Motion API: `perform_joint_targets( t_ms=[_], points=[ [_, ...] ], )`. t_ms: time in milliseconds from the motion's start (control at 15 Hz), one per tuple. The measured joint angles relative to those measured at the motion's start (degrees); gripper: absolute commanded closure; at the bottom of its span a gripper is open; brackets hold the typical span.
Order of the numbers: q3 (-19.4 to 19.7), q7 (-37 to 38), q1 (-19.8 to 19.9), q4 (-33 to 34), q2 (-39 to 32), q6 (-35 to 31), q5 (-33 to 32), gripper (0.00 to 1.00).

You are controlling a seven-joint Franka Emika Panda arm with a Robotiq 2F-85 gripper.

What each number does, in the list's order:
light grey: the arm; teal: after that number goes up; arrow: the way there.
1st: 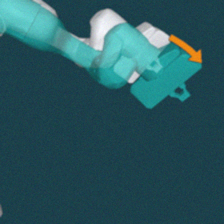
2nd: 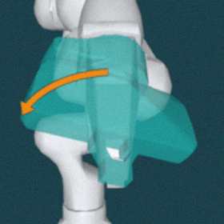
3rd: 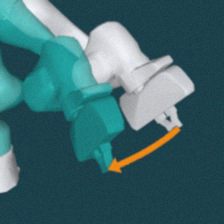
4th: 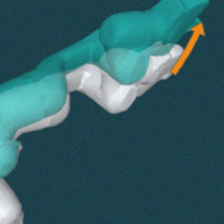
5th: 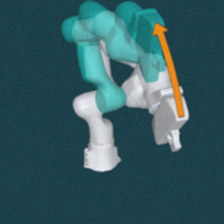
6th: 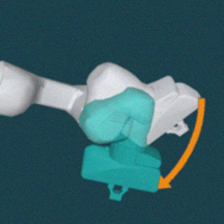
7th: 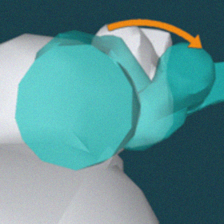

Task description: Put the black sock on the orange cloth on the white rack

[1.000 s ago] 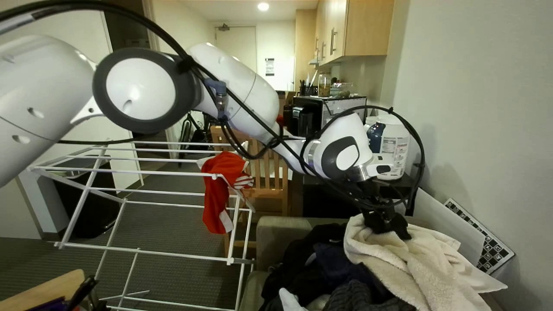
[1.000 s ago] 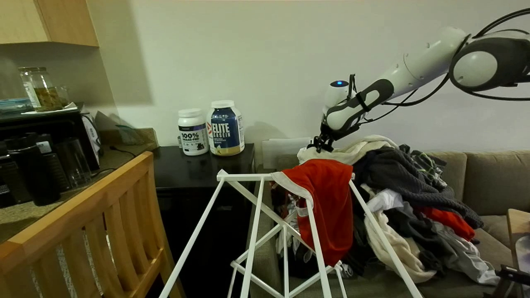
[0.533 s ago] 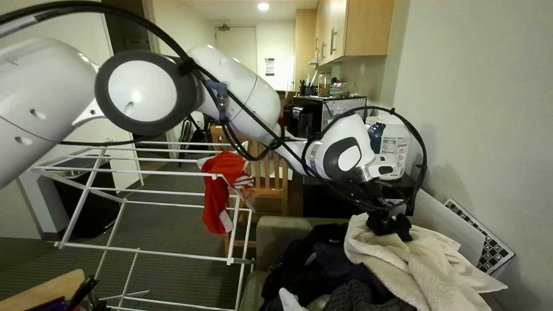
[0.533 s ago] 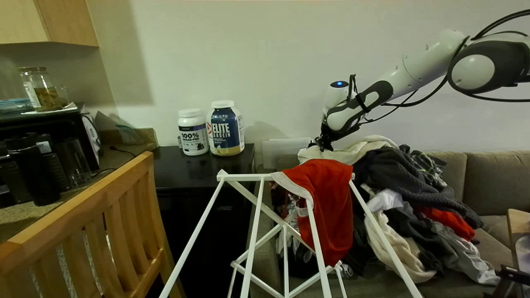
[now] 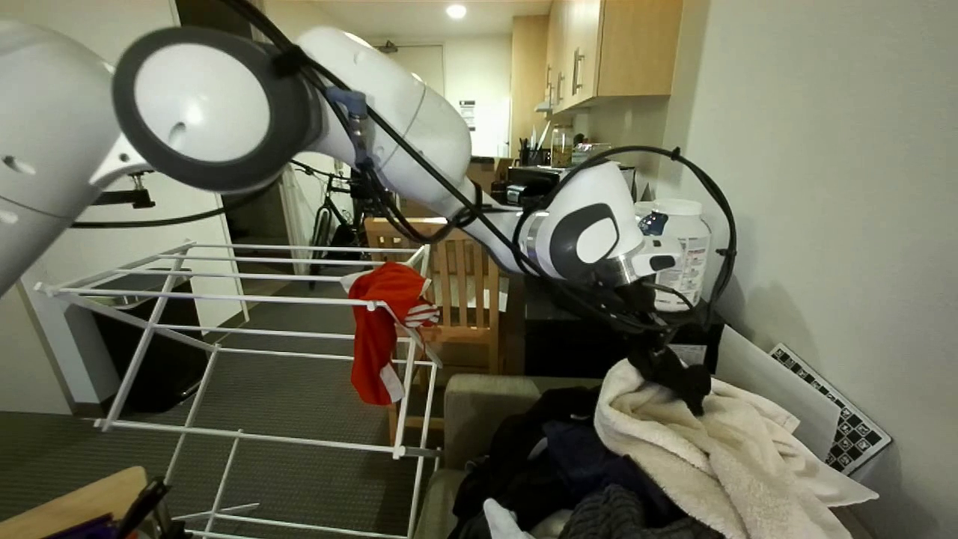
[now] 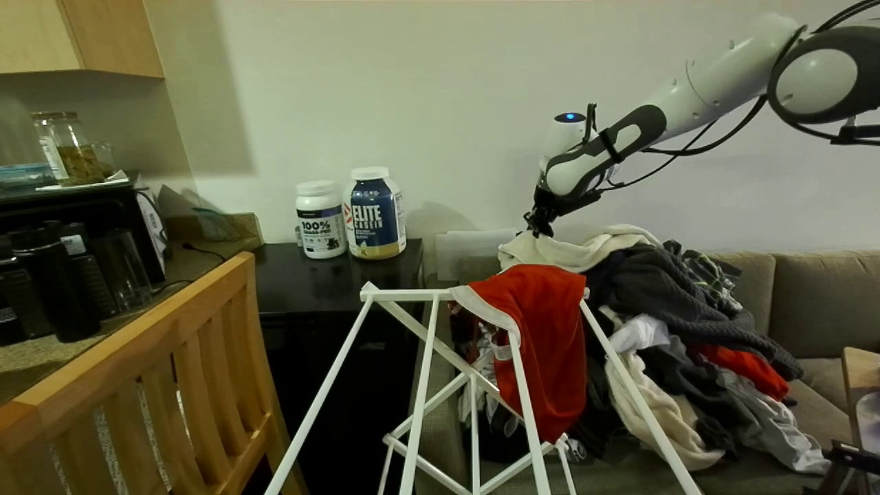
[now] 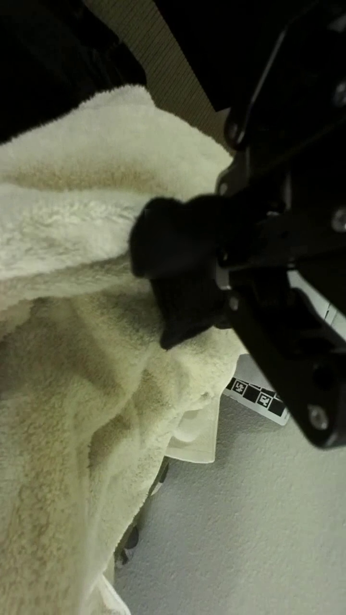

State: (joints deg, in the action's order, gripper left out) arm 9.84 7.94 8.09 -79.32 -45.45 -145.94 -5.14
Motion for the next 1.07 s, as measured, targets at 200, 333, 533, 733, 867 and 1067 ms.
perform_joint_targets(
  t_ms=[200, 333, 533, 733, 867, 1067],
  points=[
    [-2.11, -2.99, 0.02, -6.79, 7.44, 1.08, 0.37, 0.97],
    [-3.76, -5.00, 0.01, -11.89, 12.74, 2.50, 0.85, 0.97],
    [-5.91, -8.10, 0.01, -18.42, 19.95, 5.65, 2.82, 0.97],
    [-7.35, -11.13, -0.02, -23.46, 26.22, 9.40, 5.46, 0.97],
    [-7.76, -12.77, -0.06, -26.02, 29.56, 11.73, 6.80, 0.97],
    [-7.73, -14.71, -0.01, -28.99, 33.08, 14.04, 8.16, 0.97]
  ],
)
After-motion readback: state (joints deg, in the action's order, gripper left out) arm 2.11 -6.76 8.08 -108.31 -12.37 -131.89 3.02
